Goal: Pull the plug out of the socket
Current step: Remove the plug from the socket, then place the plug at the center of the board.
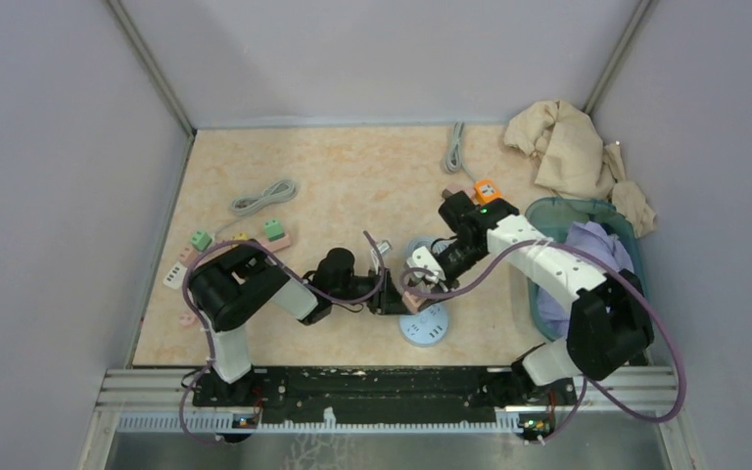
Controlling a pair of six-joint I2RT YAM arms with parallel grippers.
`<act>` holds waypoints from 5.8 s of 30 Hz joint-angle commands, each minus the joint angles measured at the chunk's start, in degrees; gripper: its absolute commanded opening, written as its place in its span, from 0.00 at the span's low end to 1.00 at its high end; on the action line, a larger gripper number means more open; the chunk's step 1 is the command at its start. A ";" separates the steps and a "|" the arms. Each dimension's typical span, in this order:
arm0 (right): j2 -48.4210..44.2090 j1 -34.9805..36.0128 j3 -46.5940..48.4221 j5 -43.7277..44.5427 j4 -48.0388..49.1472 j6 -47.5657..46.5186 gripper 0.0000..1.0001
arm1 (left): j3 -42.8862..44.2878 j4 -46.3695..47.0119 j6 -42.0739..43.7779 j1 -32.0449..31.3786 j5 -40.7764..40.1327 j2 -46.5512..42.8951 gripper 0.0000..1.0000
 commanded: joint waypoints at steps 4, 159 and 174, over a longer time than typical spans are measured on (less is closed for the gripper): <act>-8.58 -10.44 1.21 -11.74 -1.74 0.89 0.00 | -1.13 -8.23 4.80 0.02 -5.41 -6.73 0.29; 7.43 -29.73 -8.88 23.37 72.27 97.44 0.53 | 5.16 -66.07 58.47 4.75 -46.31 -60.01 1.00; 7.50 -29.70 -8.59 16.48 70.88 94.36 0.53 | 5.13 -66.07 58.48 4.75 -46.31 -59.91 1.00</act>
